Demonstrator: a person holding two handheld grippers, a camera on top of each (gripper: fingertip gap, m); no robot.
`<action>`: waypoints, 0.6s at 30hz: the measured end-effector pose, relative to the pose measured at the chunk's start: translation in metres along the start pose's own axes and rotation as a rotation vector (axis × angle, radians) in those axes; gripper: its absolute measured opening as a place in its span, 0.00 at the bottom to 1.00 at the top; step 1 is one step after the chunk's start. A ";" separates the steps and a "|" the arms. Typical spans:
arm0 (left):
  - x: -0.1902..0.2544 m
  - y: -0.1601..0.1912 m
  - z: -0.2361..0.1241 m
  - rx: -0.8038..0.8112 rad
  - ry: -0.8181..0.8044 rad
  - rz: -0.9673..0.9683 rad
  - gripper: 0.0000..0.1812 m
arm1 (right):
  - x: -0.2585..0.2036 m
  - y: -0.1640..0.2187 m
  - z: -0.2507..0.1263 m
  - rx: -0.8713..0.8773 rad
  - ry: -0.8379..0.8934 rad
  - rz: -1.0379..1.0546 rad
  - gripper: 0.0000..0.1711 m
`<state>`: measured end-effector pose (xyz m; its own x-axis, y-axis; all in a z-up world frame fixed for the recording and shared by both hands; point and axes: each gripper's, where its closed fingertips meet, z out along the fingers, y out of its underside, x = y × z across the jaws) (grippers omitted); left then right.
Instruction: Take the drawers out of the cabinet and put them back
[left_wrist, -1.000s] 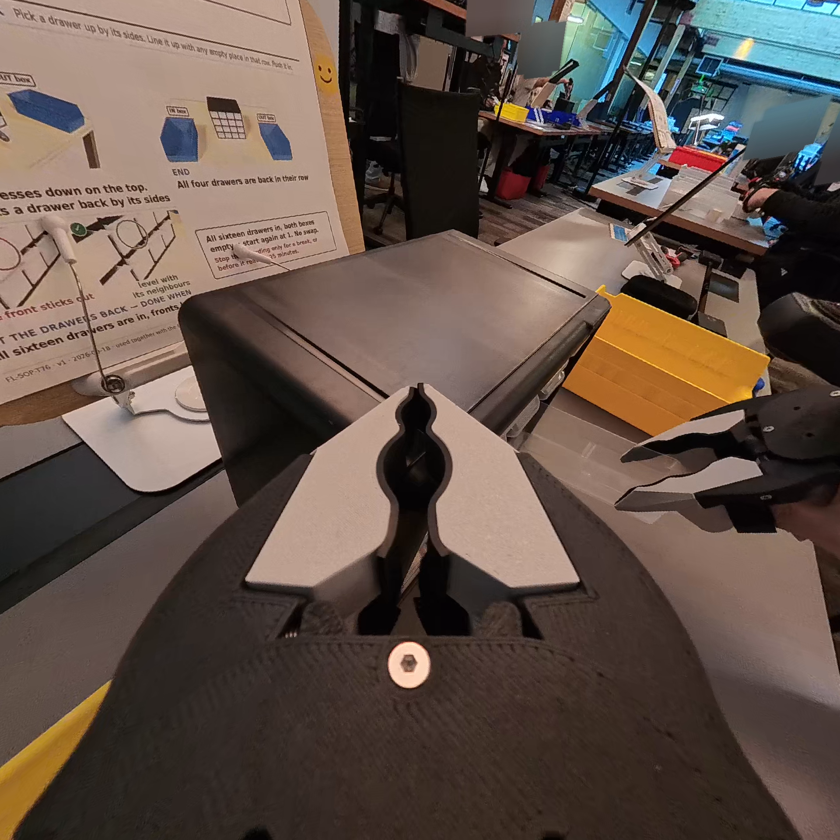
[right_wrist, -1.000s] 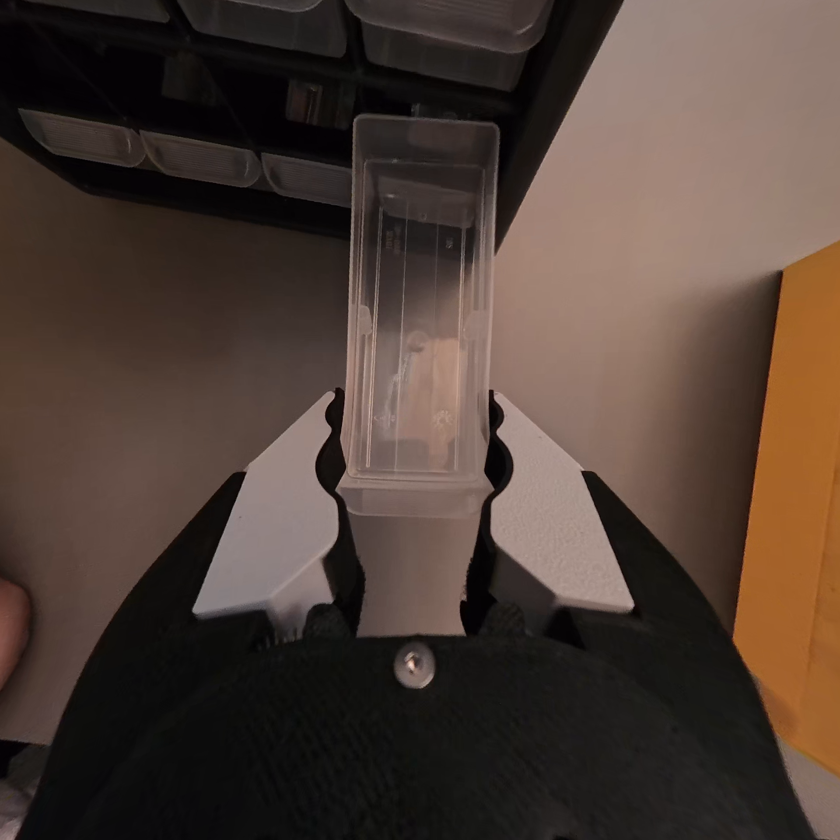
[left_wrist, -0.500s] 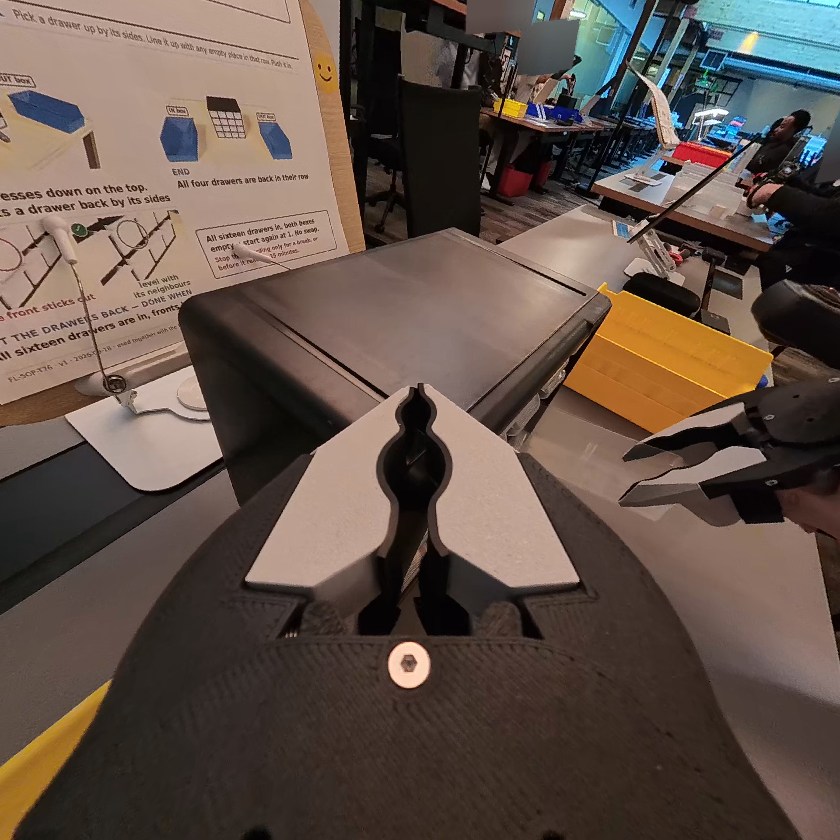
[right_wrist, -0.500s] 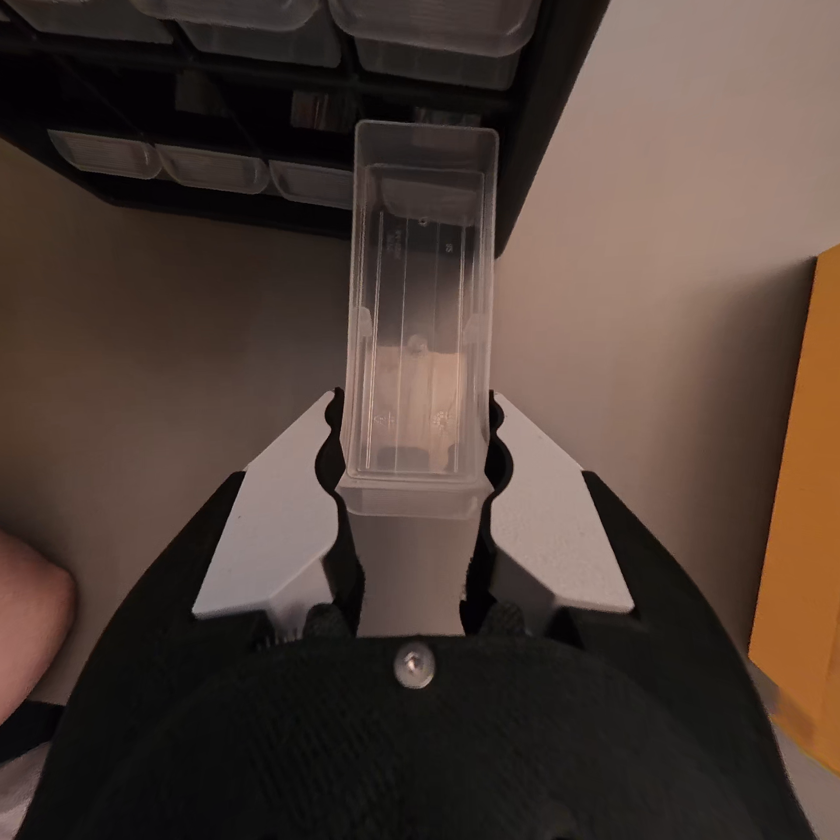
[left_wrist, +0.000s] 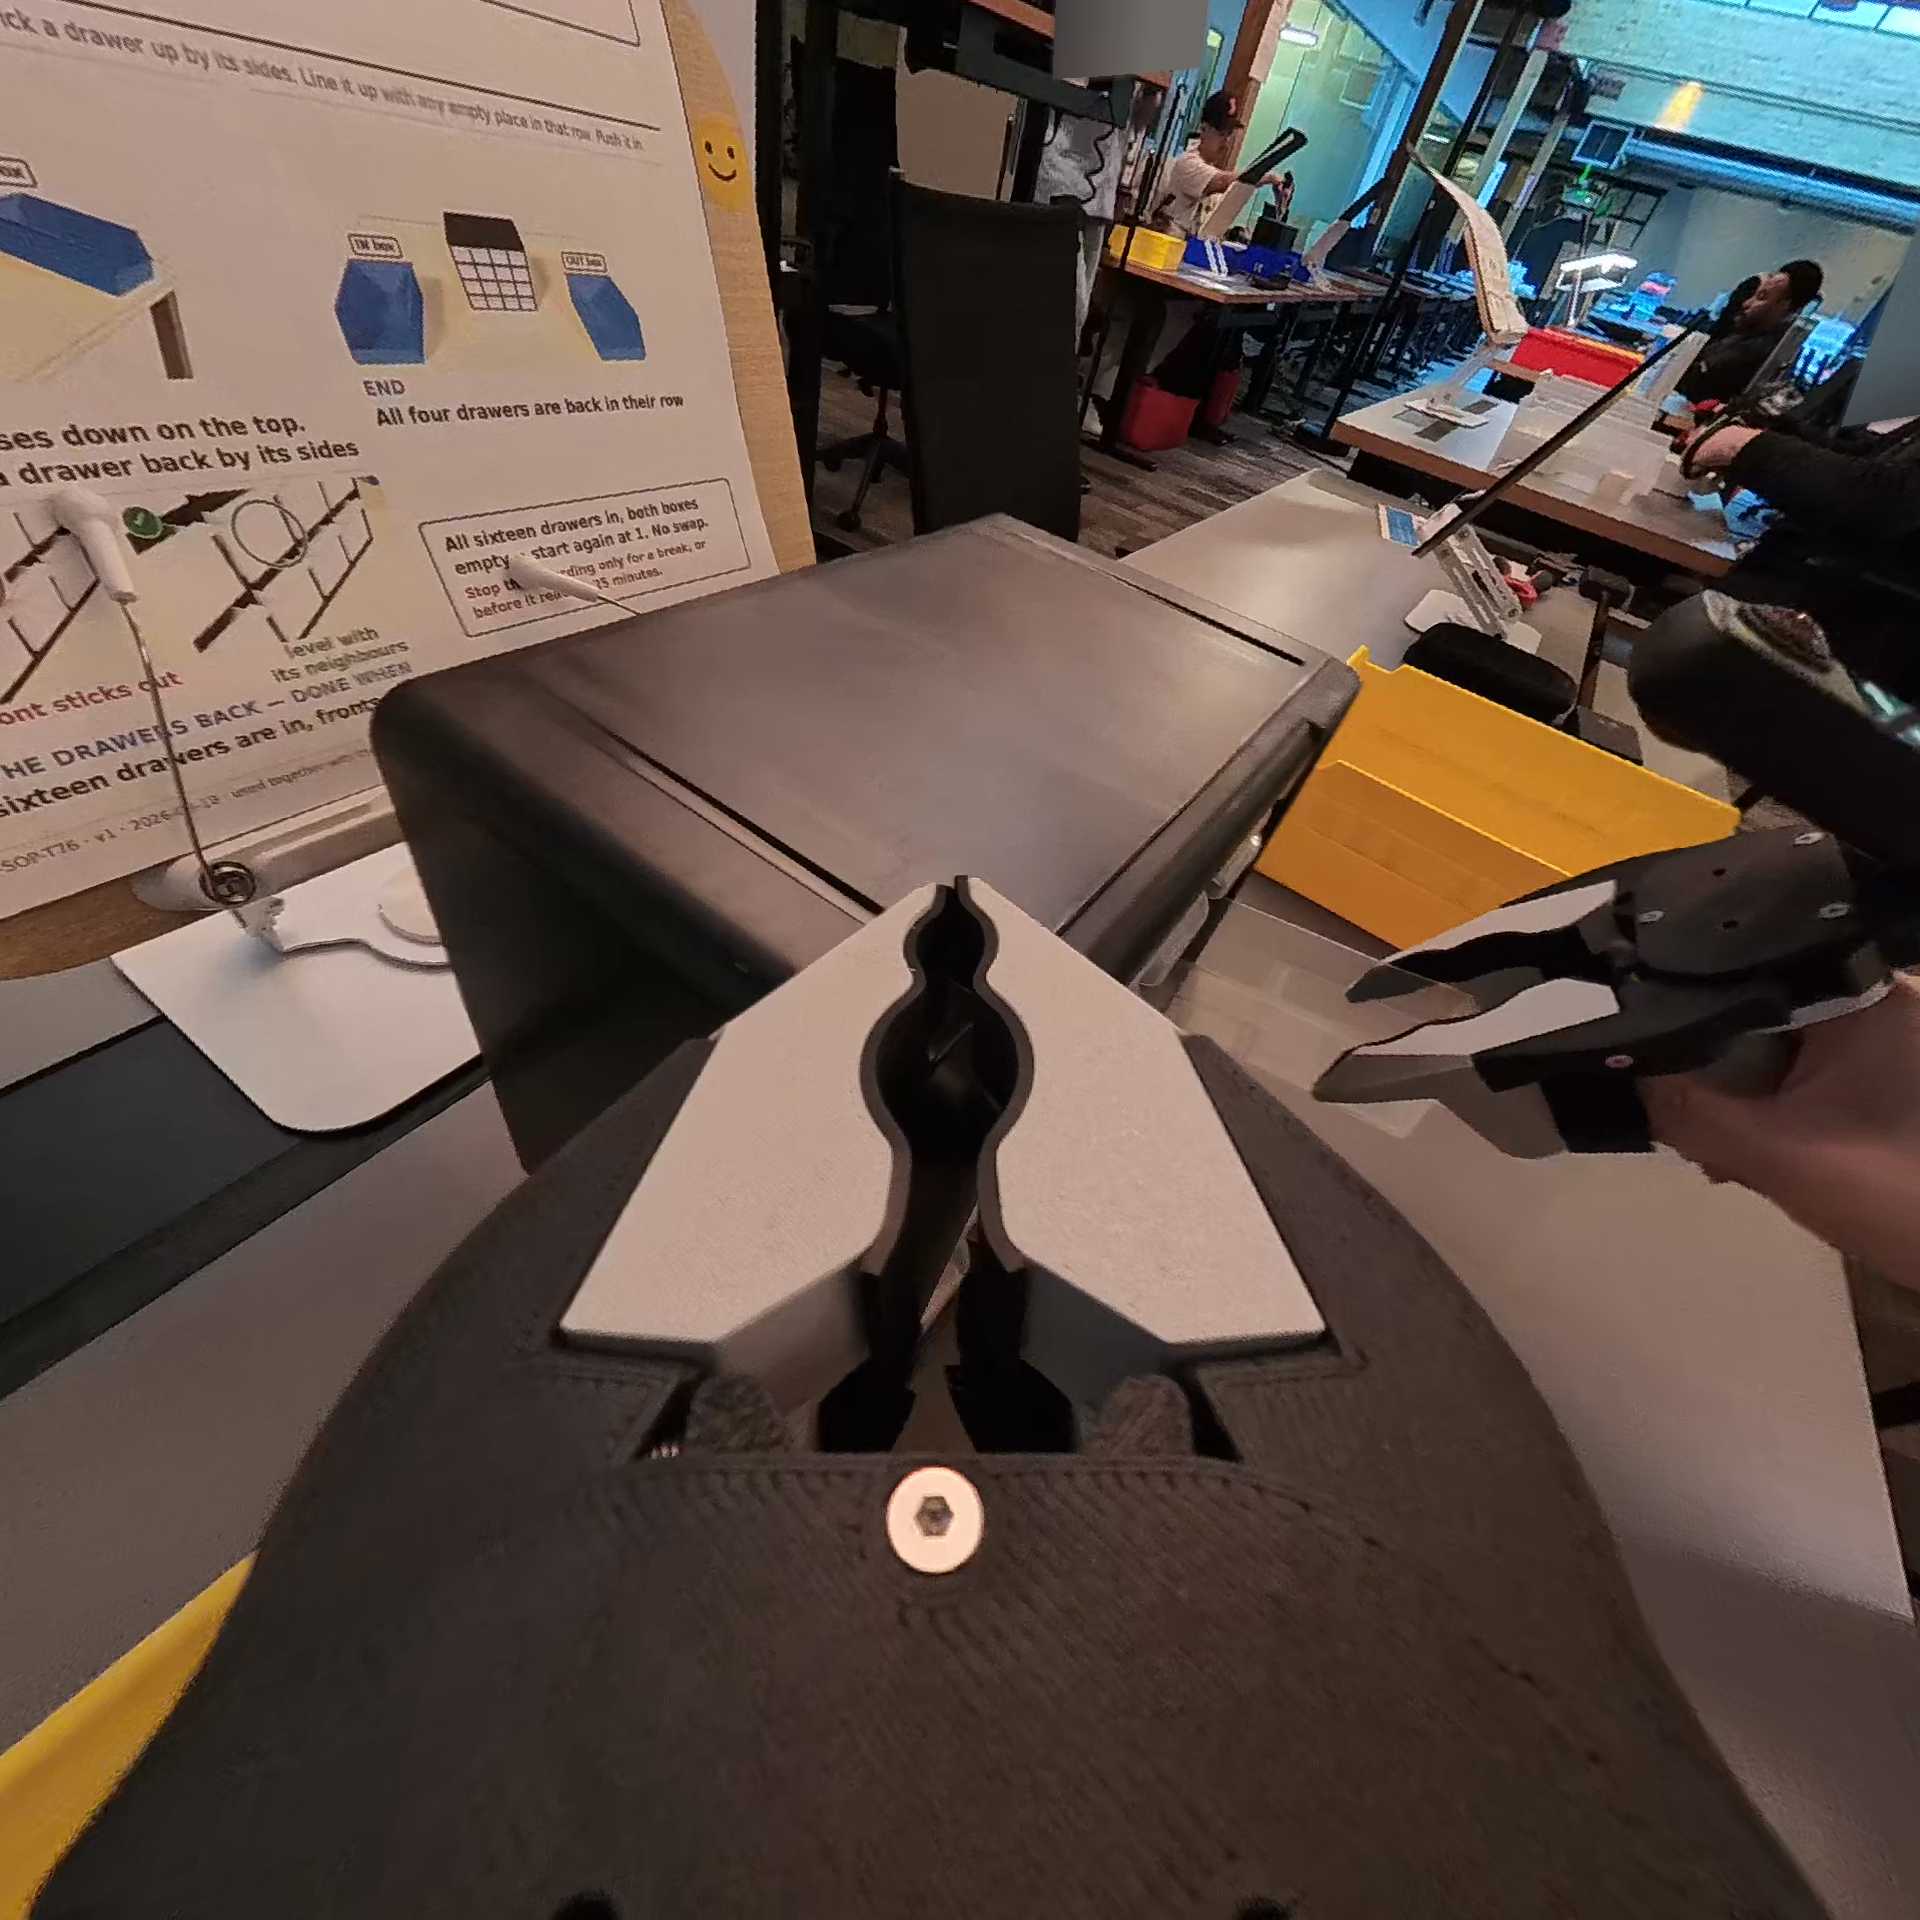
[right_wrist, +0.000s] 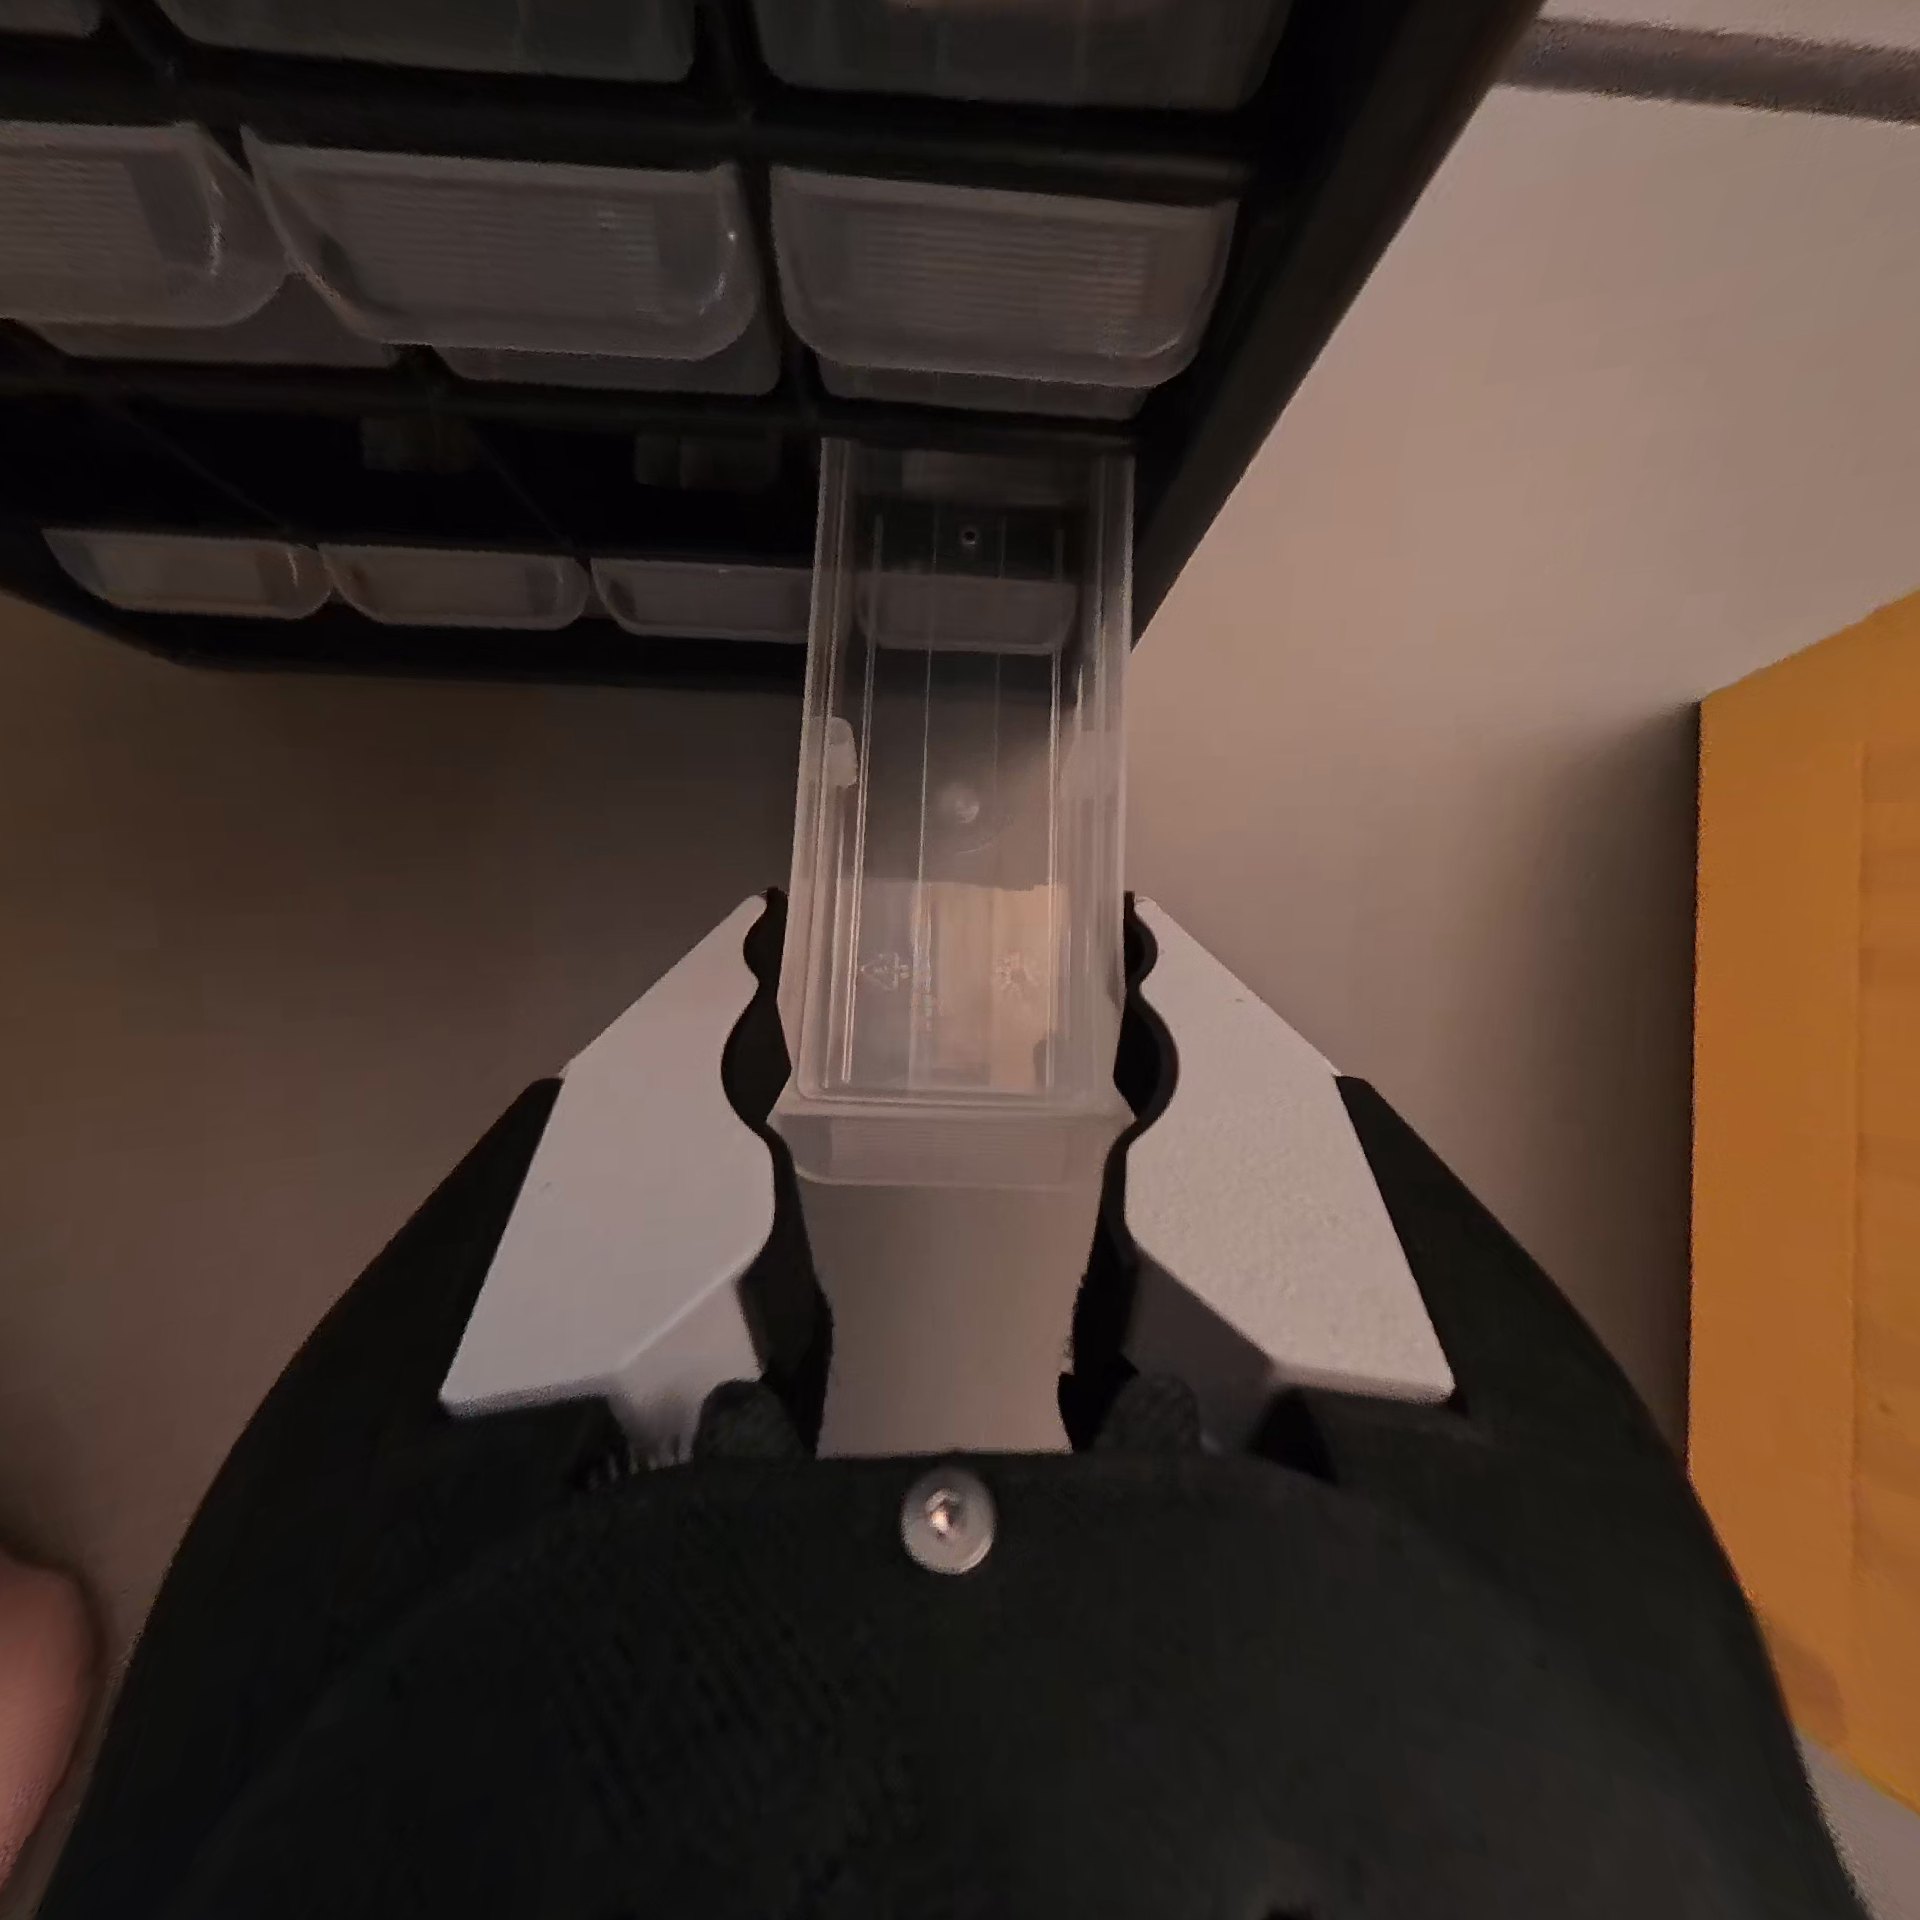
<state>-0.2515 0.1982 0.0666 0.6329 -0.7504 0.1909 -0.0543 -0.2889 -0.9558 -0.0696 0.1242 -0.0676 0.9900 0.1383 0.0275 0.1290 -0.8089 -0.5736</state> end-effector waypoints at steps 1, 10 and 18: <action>0.001 0.000 0.001 -0.002 0.002 0.002 0.00 | 0.000 -0.002 0.003 0.014 0.009 0.007 0.36; 0.002 0.000 0.002 -0.007 -0.003 0.009 0.00 | 0.000 -0.027 0.022 0.217 0.004 -0.027 0.36; 0.002 0.000 0.002 -0.016 -0.017 0.020 0.00 | -0.003 -0.030 -0.014 0.542 -0.094 -0.264 0.50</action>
<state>-0.2489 0.1976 0.0661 0.6446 -0.7459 0.1681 -0.0794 -0.2839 -0.9556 -0.0756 0.1398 -0.0393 0.9161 0.3642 0.1677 0.2977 -0.3377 -0.8930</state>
